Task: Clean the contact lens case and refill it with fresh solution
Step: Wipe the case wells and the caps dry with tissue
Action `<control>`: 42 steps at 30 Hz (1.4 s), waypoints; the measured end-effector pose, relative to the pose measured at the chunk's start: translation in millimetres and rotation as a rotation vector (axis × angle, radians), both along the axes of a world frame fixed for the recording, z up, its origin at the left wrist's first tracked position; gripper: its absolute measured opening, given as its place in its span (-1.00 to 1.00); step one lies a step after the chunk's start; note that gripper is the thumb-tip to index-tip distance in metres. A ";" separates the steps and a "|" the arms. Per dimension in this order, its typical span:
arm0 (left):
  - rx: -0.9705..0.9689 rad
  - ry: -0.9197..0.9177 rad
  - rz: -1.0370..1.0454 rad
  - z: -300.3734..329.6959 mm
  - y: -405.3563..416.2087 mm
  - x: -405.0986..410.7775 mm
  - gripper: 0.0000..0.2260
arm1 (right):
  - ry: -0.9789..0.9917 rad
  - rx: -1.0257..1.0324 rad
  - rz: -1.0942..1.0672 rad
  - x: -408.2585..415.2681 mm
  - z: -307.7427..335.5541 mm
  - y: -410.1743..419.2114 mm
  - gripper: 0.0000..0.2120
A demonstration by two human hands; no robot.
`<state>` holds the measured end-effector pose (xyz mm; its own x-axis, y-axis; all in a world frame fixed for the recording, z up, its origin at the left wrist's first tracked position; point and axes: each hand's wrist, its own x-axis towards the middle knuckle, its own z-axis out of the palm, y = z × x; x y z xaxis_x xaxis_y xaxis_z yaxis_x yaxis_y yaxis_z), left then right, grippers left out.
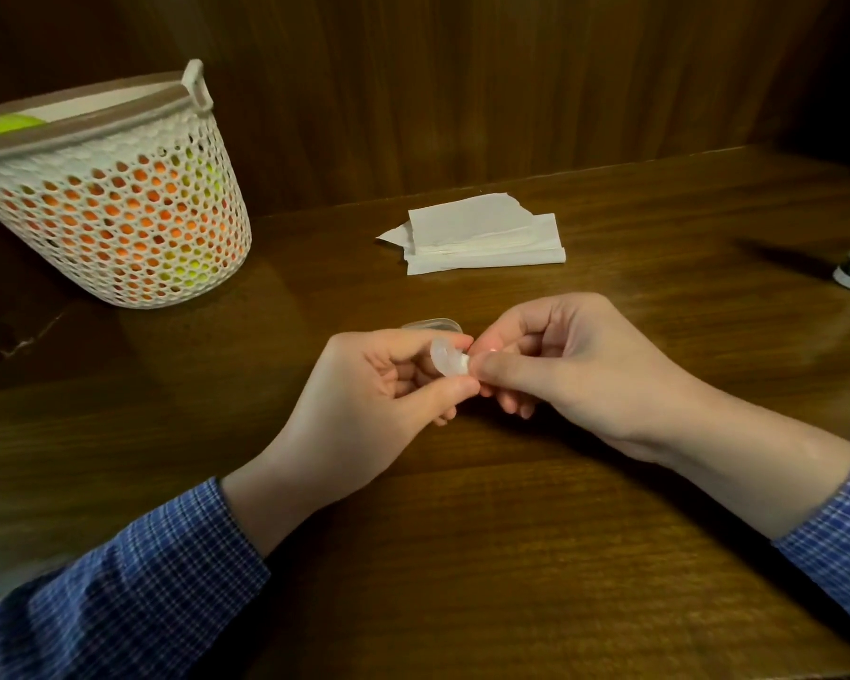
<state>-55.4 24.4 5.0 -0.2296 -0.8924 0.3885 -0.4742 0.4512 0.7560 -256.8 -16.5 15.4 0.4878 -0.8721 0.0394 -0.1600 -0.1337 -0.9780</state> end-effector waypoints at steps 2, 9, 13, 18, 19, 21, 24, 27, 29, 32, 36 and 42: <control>0.011 -0.040 0.029 -1.4 1.1 -2.4 -0.71 | 0.084 -0.127 -0.031 1.1 -3.7 0.9 -0.93; -0.002 -0.028 -0.012 2.5 -3.0 -0.3 -0.70 | 0.030 -0.106 -0.025 0.2 -1.4 0.5 -0.95; 0.066 0.037 -0.072 4.9 -6.7 4.7 -0.78 | -0.161 0.108 0.018 -4.6 4.7 -4.9 -0.93; 0.635 0.466 -0.135 9.8 -10.4 5.8 -0.79 | -0.066 -0.139 0.021 -12.8 8.2 -6.5 -0.94; 0.670 0.493 -0.153 10.0 -10.7 5.6 -0.79 | -0.029 -0.223 0.028 -12.8 7.9 -5.4 -0.94; 0.715 0.506 -0.178 9.6 -10.8 5.7 -0.79 | 0.043 -0.356 0.048 -12.0 6.1 -3.0 -0.93; 0.760 0.468 -0.198 8.6 -11.1 6.6 -0.79 | 0.162 -0.445 0.043 -11.2 3.1 -0.6 -0.91; 0.777 0.446 -0.206 6.3 -11.7 5.6 -0.81 | 0.251 -0.478 0.041 -9.9 0.8 1.4 -0.92; 0.770 0.437 -0.190 5.7 -11.7 5.0 -0.81 | 0.247 -0.474 0.034 -9.0 0.5 0.8 -0.93; 0.685 0.377 -0.125 6.9 -11.2 4.1 -0.76 | 0.180 -0.387 0.050 -11.0 2.2 -3.1 -0.95; 0.442 0.208 -0.056 4.7 -8.1 2.1 -0.72 | 0.158 -0.314 0.090 -11.4 1.3 -4.9 -0.92; 0.125 0.012 0.007 -5.2 -2.3 -1.1 -0.87 | 0.046 -0.047 0.073 -5.0 -2.3 -3.9 -0.89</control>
<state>-56.5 22.2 -0.3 -0.2194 -0.9355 0.2770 -0.4679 0.3501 0.8115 -261.8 -20.5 13.1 0.5524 -0.8317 0.0556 -0.1929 -0.1925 -0.9622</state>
